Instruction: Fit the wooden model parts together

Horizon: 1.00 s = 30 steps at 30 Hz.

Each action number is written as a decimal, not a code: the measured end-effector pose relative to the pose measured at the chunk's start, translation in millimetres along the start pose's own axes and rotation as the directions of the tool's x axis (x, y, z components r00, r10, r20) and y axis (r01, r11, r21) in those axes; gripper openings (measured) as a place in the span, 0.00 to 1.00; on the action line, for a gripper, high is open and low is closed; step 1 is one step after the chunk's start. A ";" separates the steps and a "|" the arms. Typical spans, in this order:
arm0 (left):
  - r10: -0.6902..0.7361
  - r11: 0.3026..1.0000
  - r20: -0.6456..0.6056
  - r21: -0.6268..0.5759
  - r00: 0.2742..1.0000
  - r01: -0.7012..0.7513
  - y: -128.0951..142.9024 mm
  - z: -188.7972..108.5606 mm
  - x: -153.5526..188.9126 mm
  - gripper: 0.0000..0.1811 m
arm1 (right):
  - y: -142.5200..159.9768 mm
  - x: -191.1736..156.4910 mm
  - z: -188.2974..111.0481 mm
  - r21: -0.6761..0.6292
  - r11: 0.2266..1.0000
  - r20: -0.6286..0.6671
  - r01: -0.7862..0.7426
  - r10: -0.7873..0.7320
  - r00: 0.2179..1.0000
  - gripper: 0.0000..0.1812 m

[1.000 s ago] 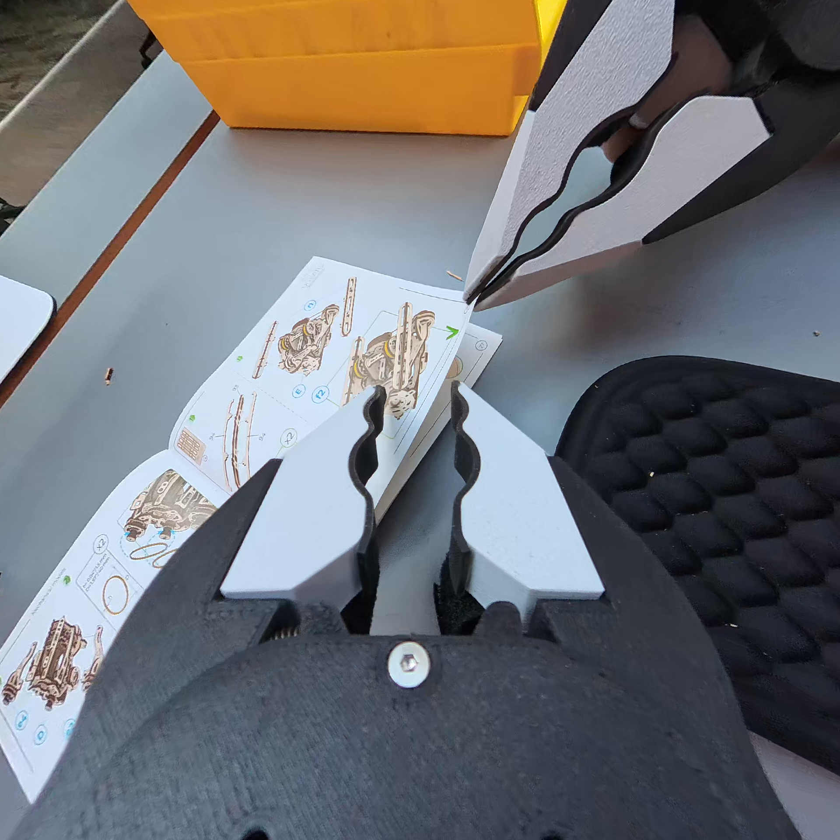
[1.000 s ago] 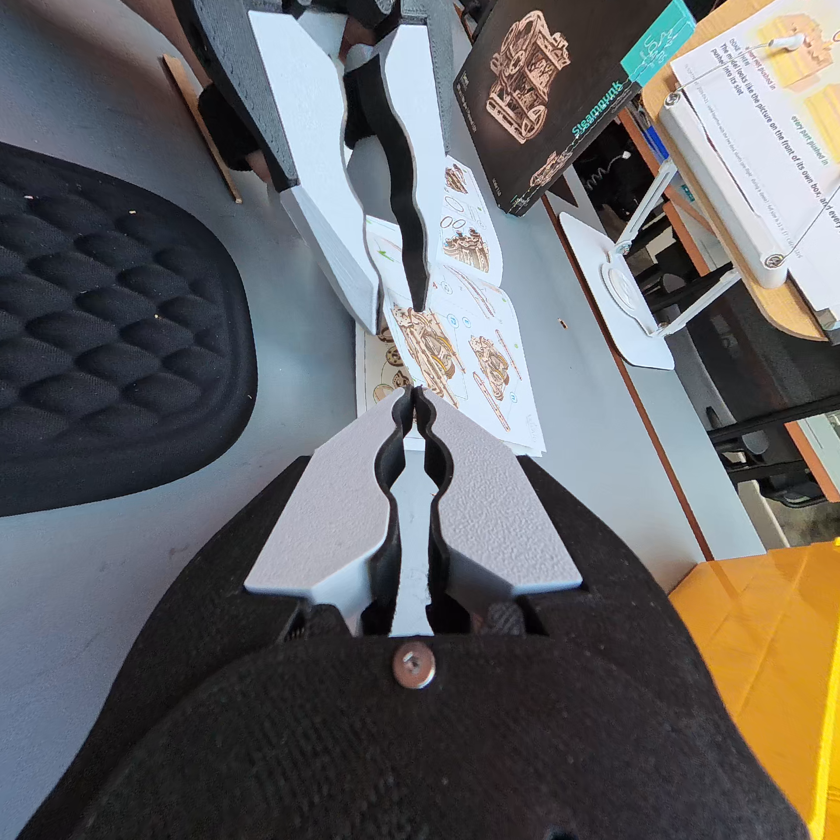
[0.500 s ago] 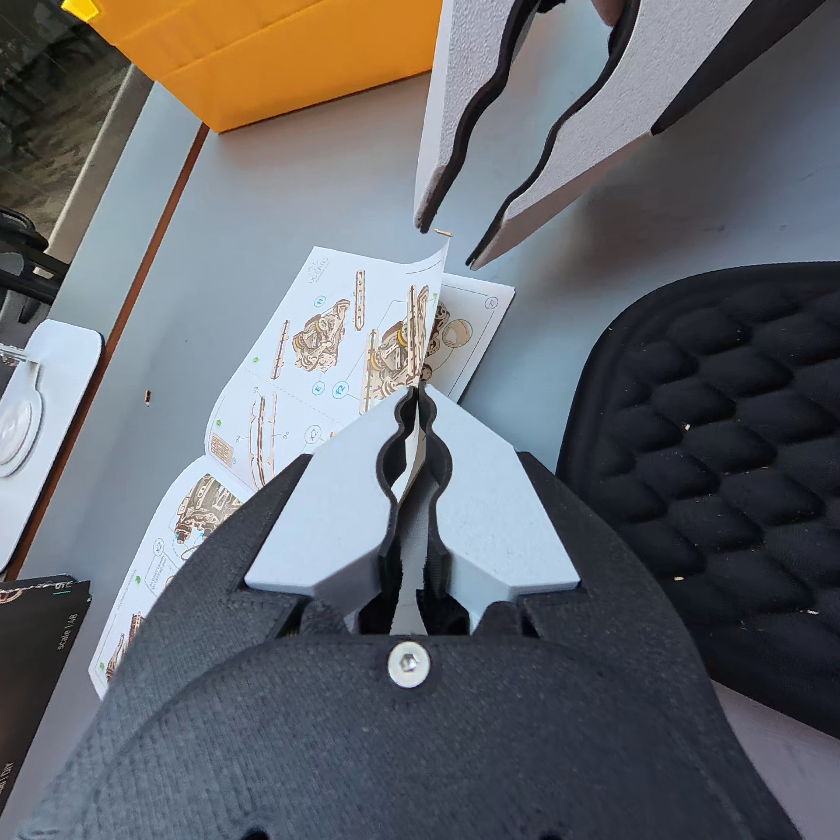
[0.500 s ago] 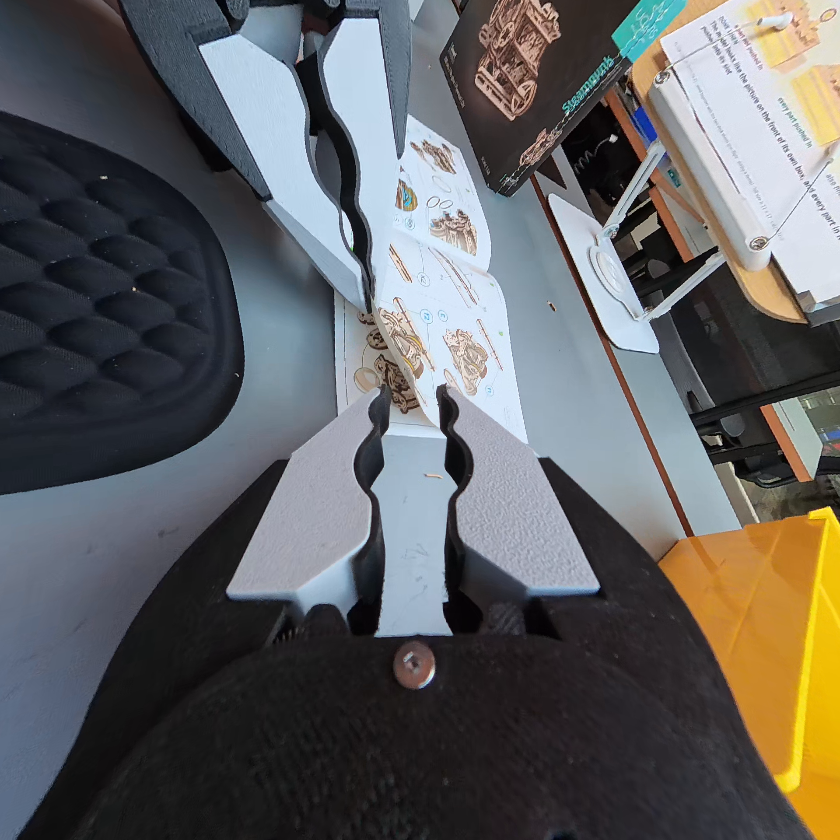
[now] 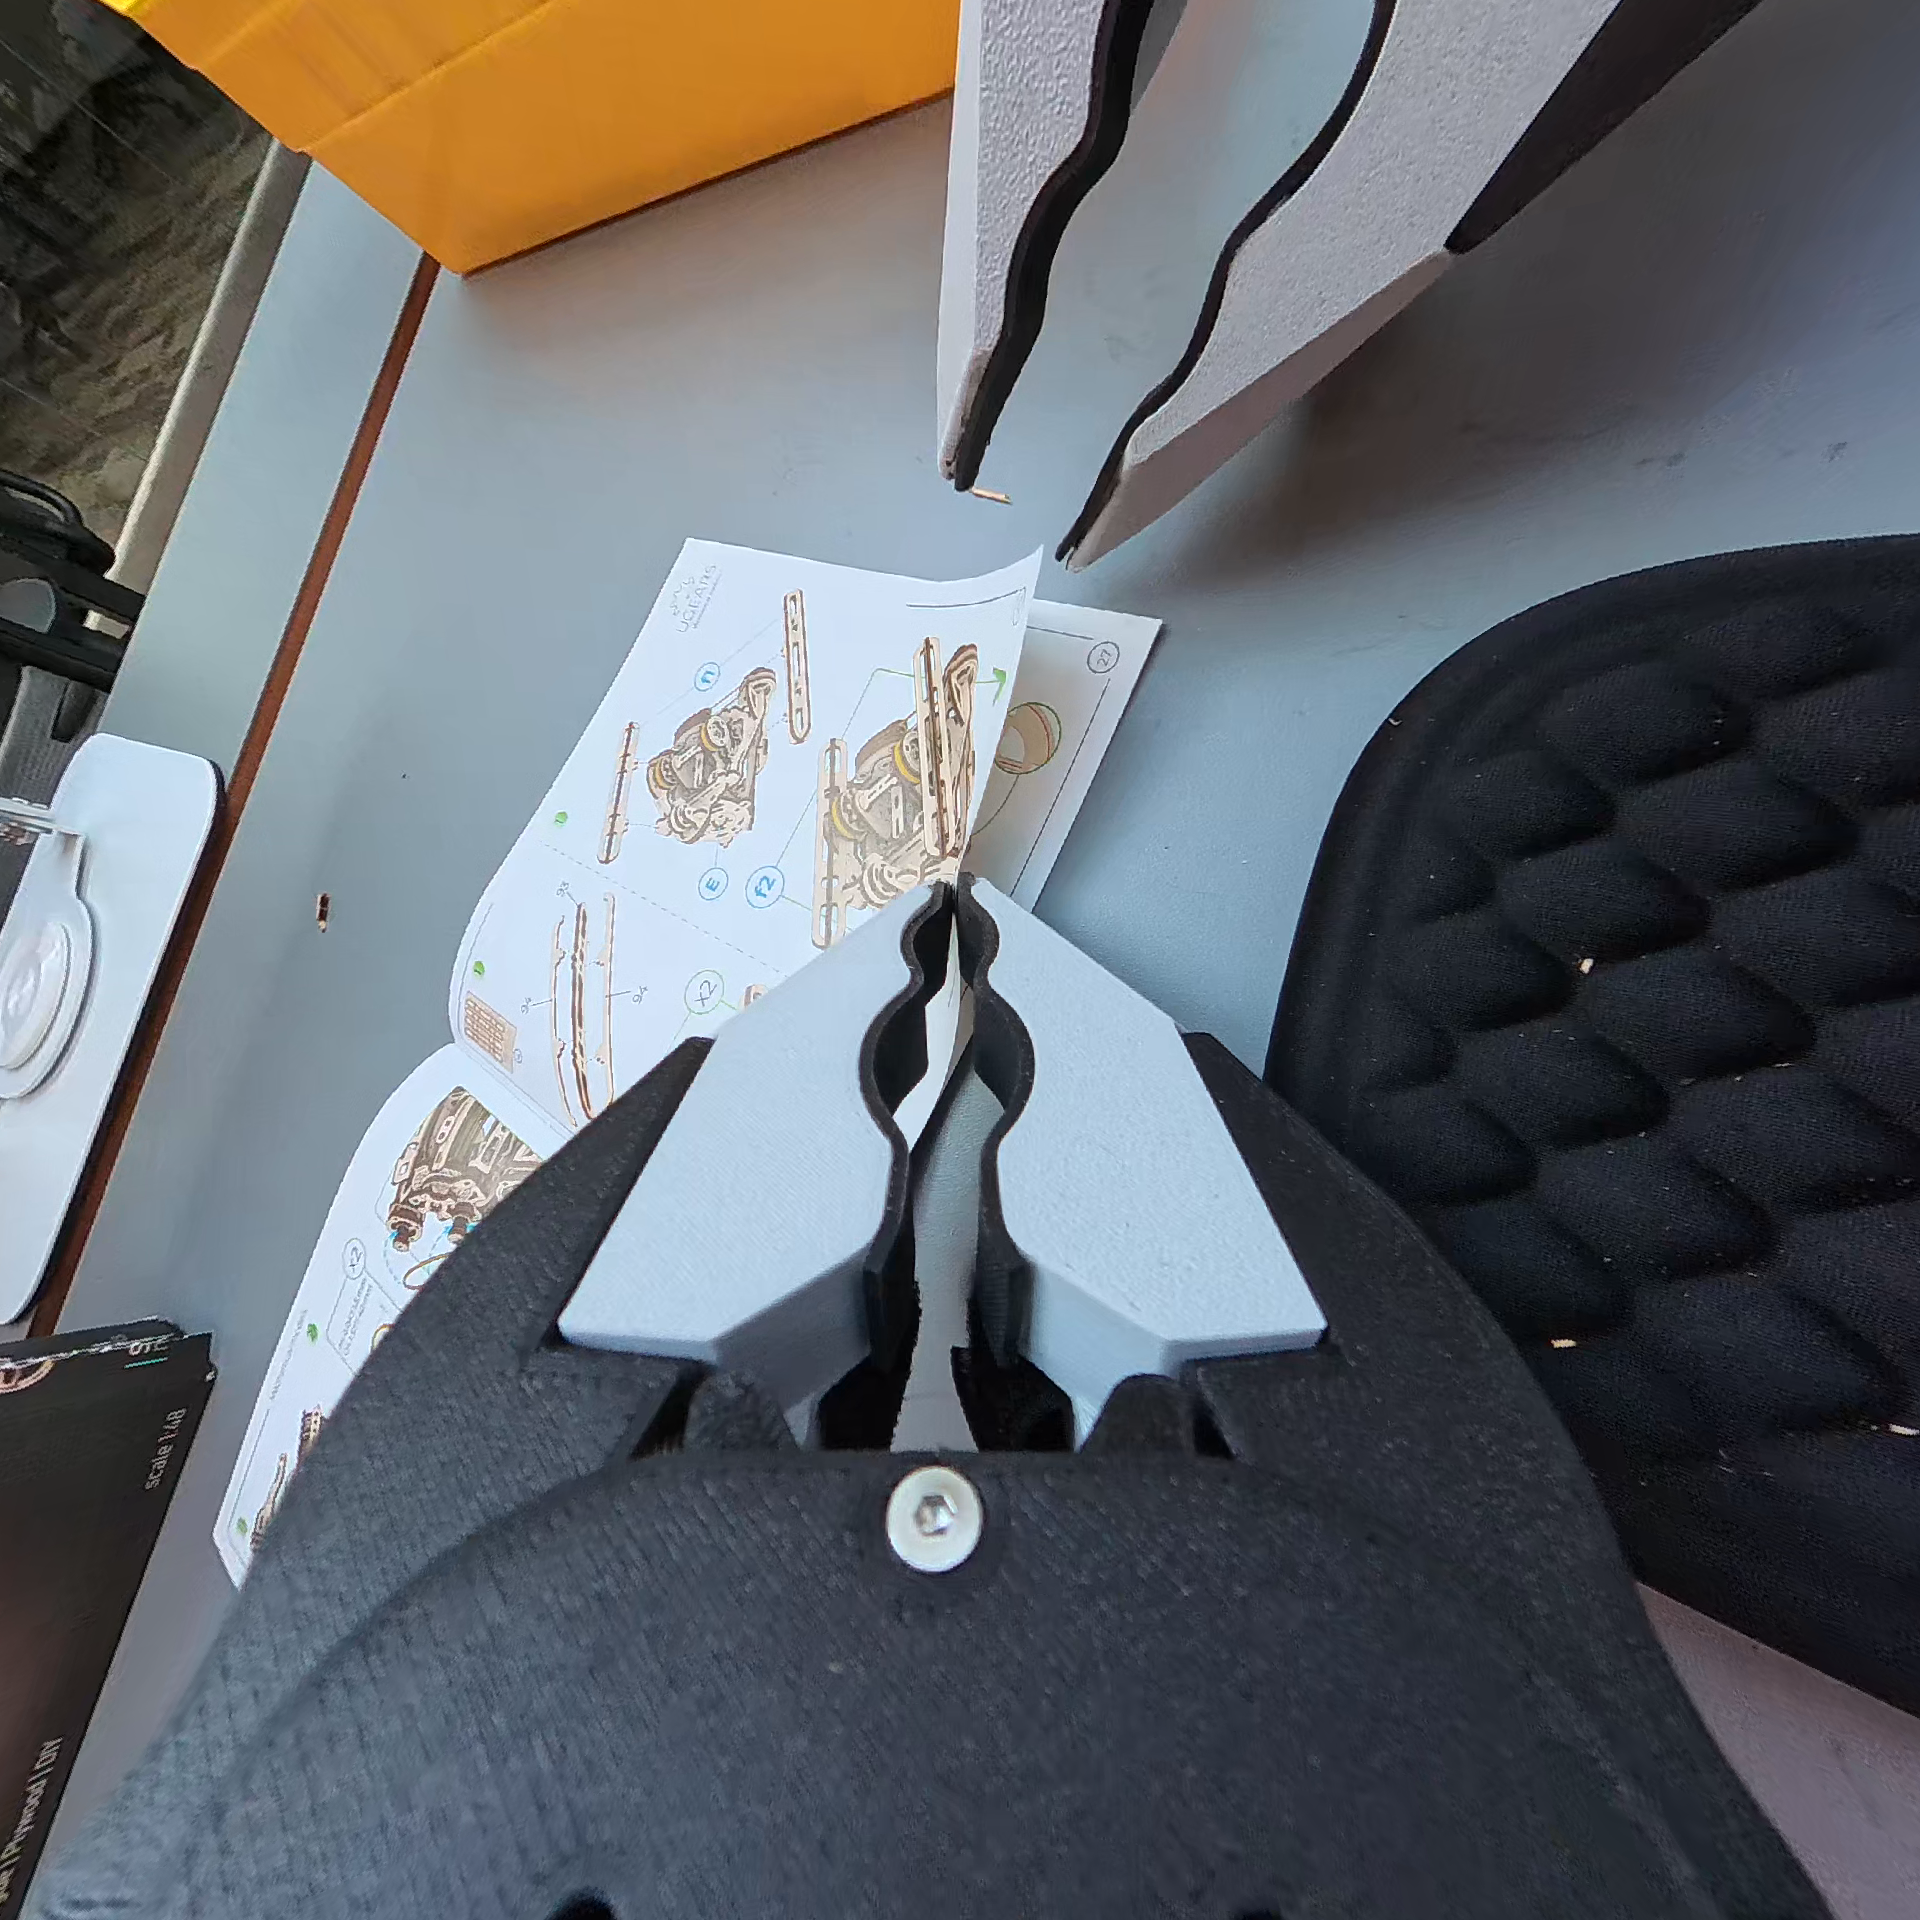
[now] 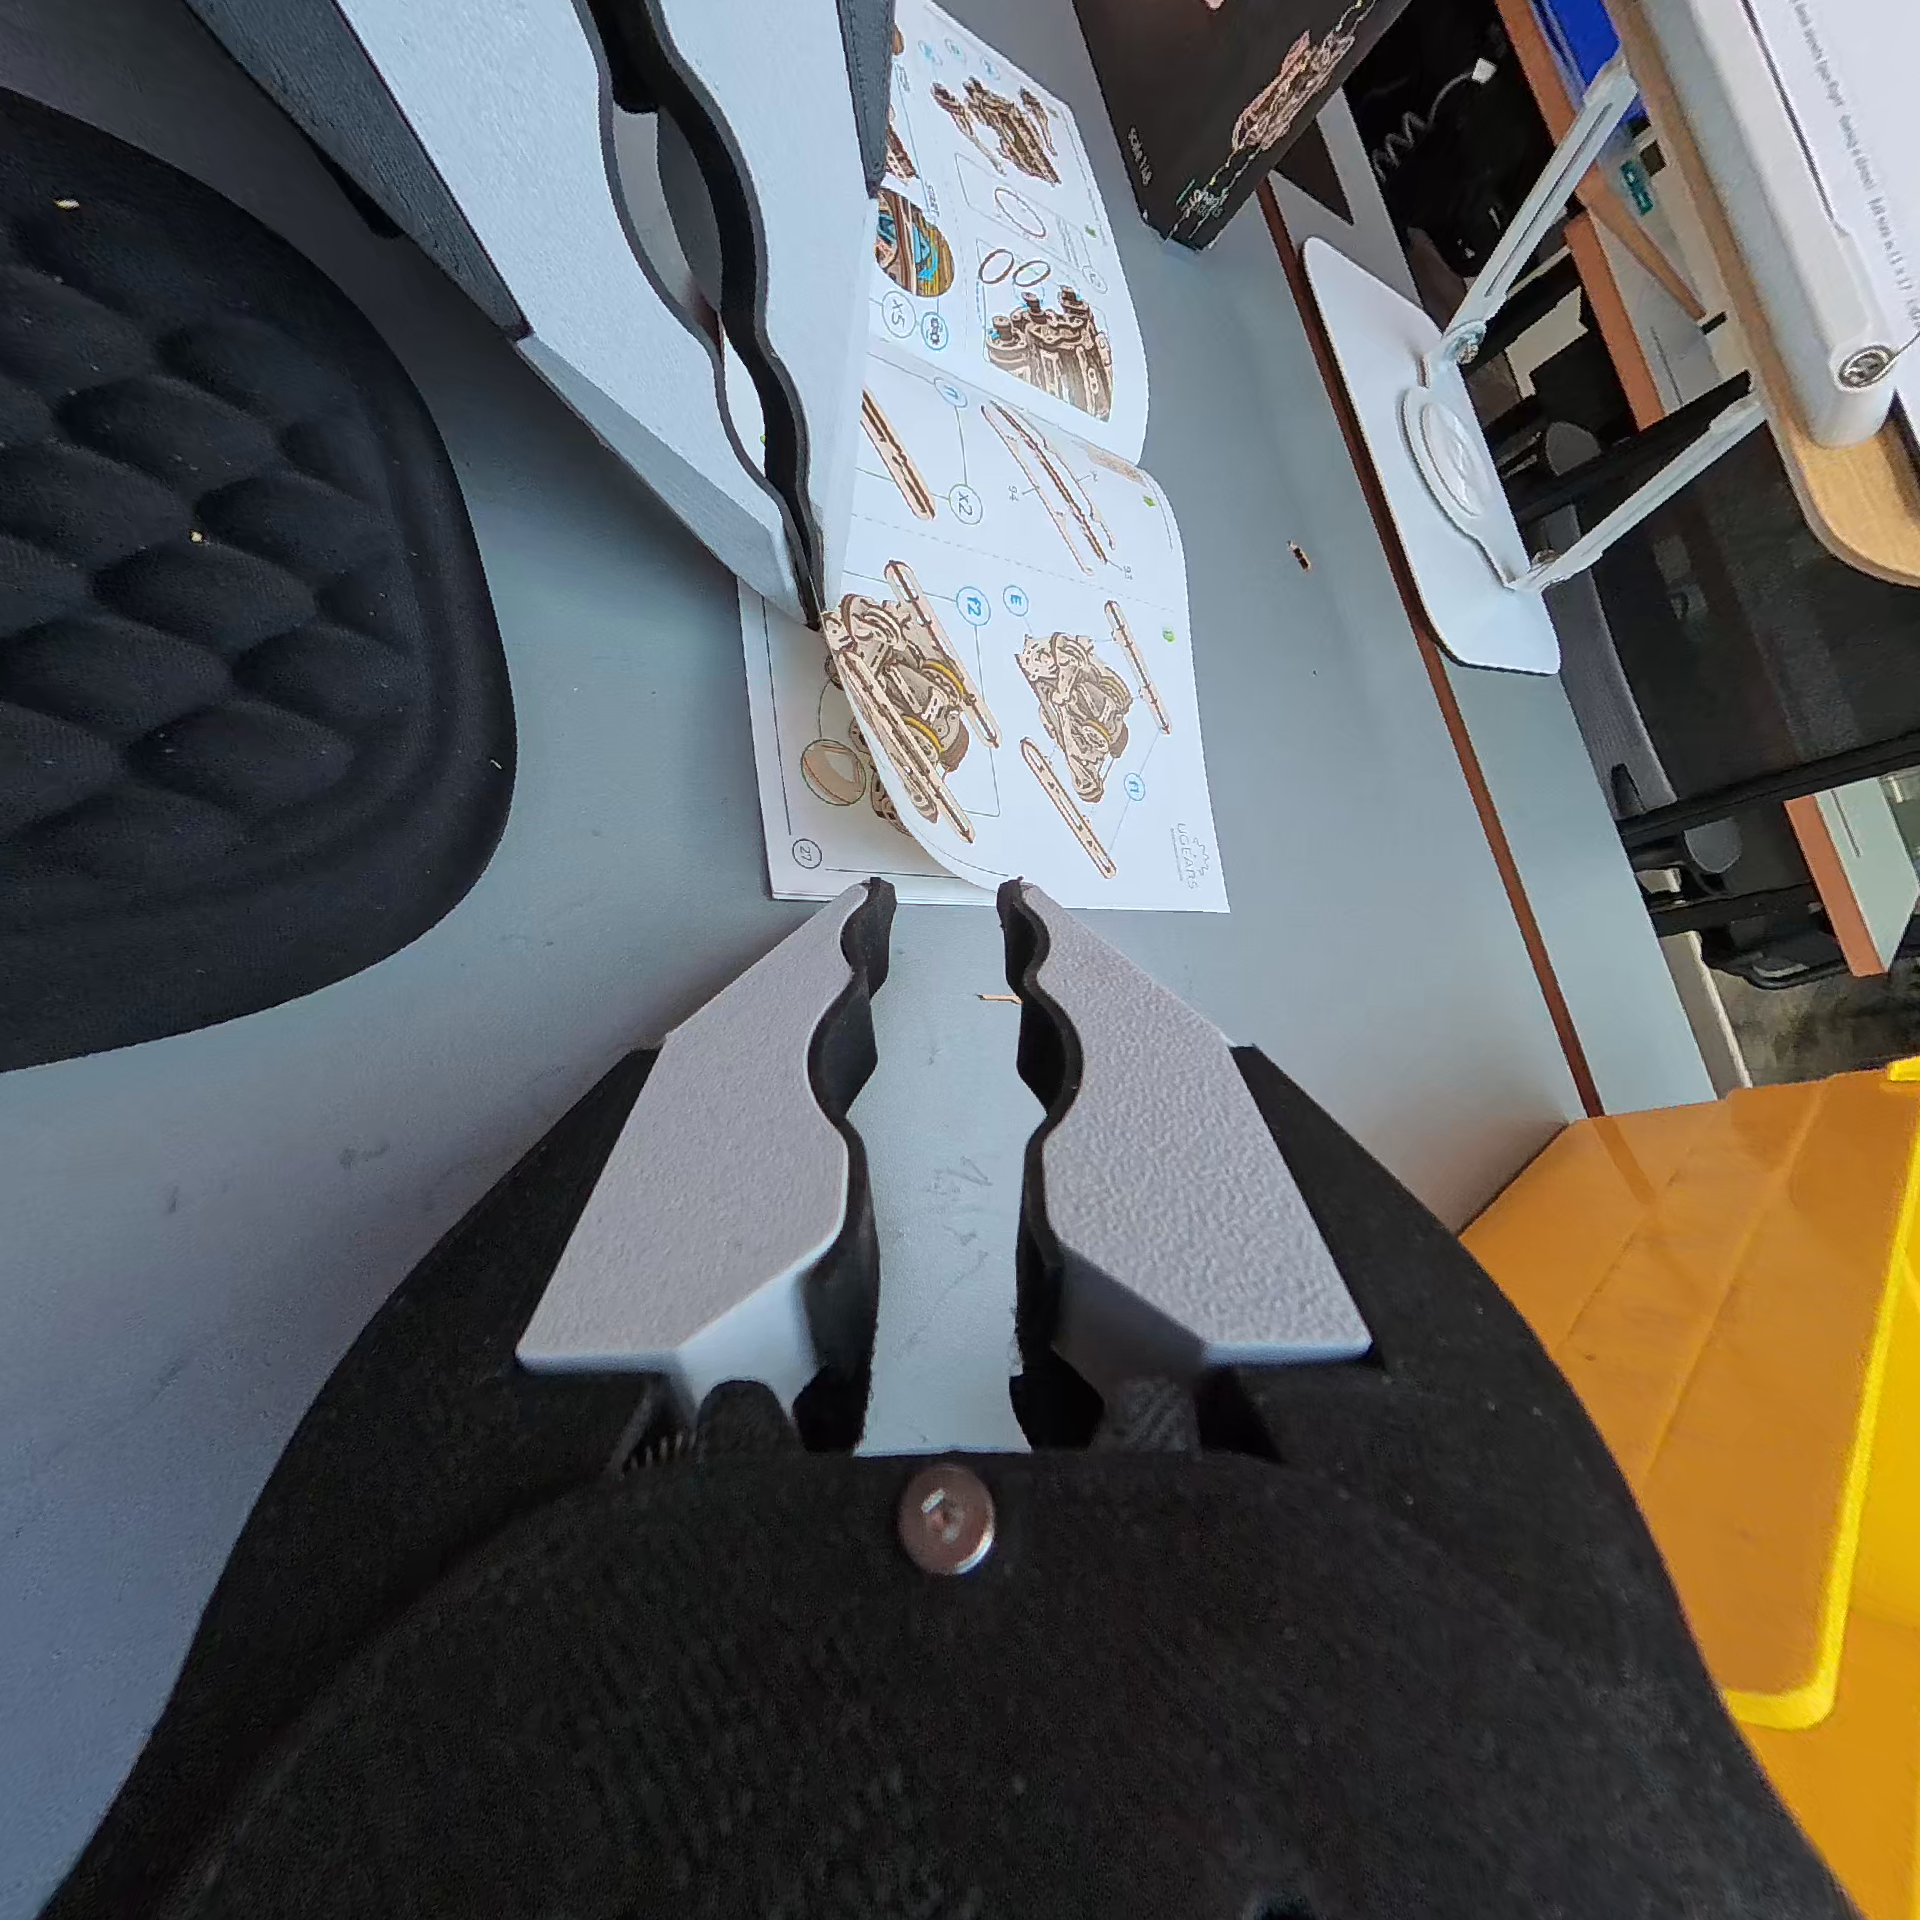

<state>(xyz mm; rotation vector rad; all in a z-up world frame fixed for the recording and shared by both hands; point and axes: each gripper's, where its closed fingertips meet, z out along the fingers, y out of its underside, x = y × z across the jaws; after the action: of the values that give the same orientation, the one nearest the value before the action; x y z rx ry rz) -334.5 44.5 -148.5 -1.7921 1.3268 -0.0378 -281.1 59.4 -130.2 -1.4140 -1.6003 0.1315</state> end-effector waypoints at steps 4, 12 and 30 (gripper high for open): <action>-0.001 1.000 -0.001 -0.003 1.000 0.001 0.5 0.4 0.2 0.00 | -0.2 1.7 -1.3 -0.012 0.999 -0.023 0.035 -0.035 0.999 0.11; -0.001 1.000 -0.002 -0.008 1.000 0.001 1.4 1.0 0.3 0.00 | 4.1 0.3 0.1 -0.044 0.995 -0.035 0.086 -0.087 0.996 0.11; 0.000 1.000 0.001 -0.009 1.000 0.000 1.0 0.6 -0.2 0.00 | 6.2 0.9 -0.1 -0.051 0.995 -0.038 0.088 -0.090 0.995 0.11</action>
<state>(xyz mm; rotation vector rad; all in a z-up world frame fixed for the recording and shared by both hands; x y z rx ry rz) -335.1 45.0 -149.5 -1.7991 1.3287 -0.0313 -276.6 62.1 -133.6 -1.3717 -1.6401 0.0120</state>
